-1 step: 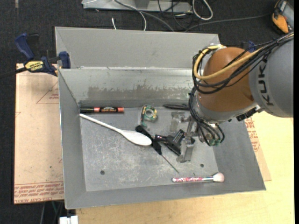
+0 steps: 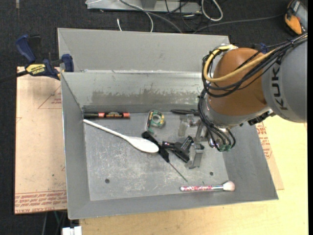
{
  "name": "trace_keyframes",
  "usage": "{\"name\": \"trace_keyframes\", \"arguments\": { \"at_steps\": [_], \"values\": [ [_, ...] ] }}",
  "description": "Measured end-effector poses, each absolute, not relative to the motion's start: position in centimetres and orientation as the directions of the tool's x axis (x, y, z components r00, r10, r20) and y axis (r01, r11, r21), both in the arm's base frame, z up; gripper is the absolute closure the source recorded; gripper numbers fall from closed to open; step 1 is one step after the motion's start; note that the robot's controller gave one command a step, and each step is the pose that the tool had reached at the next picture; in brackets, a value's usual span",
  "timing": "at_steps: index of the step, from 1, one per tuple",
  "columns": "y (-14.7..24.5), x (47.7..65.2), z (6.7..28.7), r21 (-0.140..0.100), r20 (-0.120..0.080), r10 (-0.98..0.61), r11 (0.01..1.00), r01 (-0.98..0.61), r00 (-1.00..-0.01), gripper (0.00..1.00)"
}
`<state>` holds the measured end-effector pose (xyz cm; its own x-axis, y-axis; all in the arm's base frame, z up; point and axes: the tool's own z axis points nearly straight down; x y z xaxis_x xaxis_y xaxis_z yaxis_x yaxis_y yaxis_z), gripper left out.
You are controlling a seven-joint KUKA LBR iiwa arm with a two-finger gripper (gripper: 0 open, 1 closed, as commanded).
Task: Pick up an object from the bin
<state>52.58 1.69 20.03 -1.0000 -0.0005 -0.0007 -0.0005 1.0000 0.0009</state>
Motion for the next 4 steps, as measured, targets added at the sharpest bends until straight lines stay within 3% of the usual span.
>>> {"name": "trace_keyframes", "arguments": {
  "at_steps": [1, 2, 3, 4],
  "values": [
    [4.6, 57.9, 13.3, 0.003, 0.004, -0.031, 1.0, -0.031, -1.0, 0.0],
    [0.9, 53.1, 10.0, 0.002, -0.004, 0.147, 0.989, 0.147, -0.989, 0.0],
    [4.0, 57.0, 7.2, 0.004, -0.002, 0.028, 1.0, 0.028, -1.0, 1.0],
    [4.0, 57.0, 7.2, 0.004, -0.002, 0.028, 1.0, 0.028, -1.0, 1.0]
  ]
}}
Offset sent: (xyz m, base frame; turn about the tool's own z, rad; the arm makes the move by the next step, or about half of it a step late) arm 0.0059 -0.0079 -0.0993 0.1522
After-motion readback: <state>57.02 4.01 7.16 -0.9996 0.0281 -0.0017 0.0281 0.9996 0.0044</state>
